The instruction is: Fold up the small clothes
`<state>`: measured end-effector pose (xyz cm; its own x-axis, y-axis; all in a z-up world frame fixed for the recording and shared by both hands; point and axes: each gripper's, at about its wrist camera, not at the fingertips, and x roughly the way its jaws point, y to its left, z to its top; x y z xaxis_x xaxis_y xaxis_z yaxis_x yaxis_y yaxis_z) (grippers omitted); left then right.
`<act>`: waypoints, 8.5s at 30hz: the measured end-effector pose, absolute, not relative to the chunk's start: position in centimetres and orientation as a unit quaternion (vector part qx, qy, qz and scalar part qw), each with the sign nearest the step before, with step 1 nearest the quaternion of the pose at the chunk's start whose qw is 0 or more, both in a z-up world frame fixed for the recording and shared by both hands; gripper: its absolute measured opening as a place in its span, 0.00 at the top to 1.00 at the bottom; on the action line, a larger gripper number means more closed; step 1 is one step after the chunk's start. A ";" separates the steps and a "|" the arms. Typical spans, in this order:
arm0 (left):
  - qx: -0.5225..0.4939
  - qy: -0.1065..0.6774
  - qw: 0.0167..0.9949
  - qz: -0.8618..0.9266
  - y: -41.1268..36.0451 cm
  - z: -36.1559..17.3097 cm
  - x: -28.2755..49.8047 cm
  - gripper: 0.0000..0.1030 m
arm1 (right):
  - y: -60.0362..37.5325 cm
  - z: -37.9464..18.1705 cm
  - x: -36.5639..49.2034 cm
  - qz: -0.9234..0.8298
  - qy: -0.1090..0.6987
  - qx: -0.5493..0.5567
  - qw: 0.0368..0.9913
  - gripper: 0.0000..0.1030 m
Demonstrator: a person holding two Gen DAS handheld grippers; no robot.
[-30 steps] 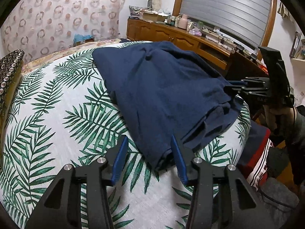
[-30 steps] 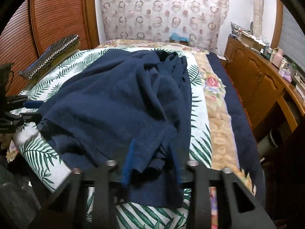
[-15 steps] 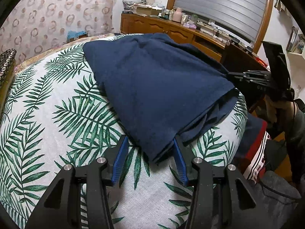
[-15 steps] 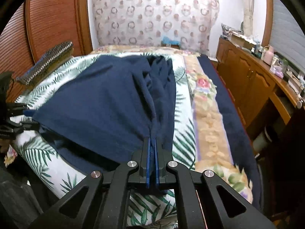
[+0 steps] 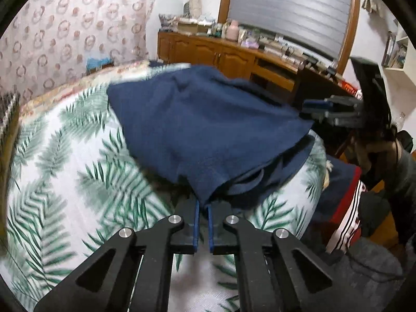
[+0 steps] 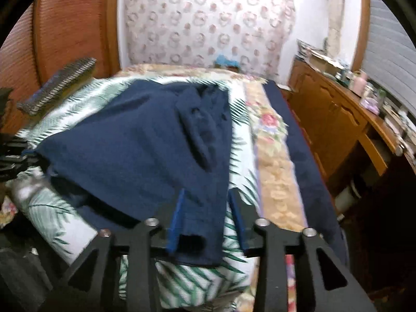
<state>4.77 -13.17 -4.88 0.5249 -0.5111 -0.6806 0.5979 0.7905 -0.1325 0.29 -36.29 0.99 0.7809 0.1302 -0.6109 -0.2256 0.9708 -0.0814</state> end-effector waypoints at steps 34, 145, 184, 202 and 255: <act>0.036 0.319 0.904 -0.283 -12.9 0.6 12.7 0.95 | -35.2 0.4 3.0 0.174 0.307 -0.129 0.927 0.89; -0.003 0.259 0.953 -0.161 2.6 6.9 18.5 0.87 | -27.0 11.4 19.0 0.323 0.203 -0.071 0.922 0.82; -0.128 0.284 0.948 0.067 20.7 -3.9 8.7 0.49 | 5.8 6.0 34.2 0.473 0.236 -0.218 0.820 0.34; -0.072 0.253 0.962 0.067 17.0 0.1 6.4 0.15 | 1.3 1.4 31.7 0.410 0.225 -0.129 0.875 0.34; -0.007 0.197 0.980 -0.021 -0.6 6.4 3.6 0.15 | -12.1 2.3 0.6 0.132 0.119 0.009 0.984 0.17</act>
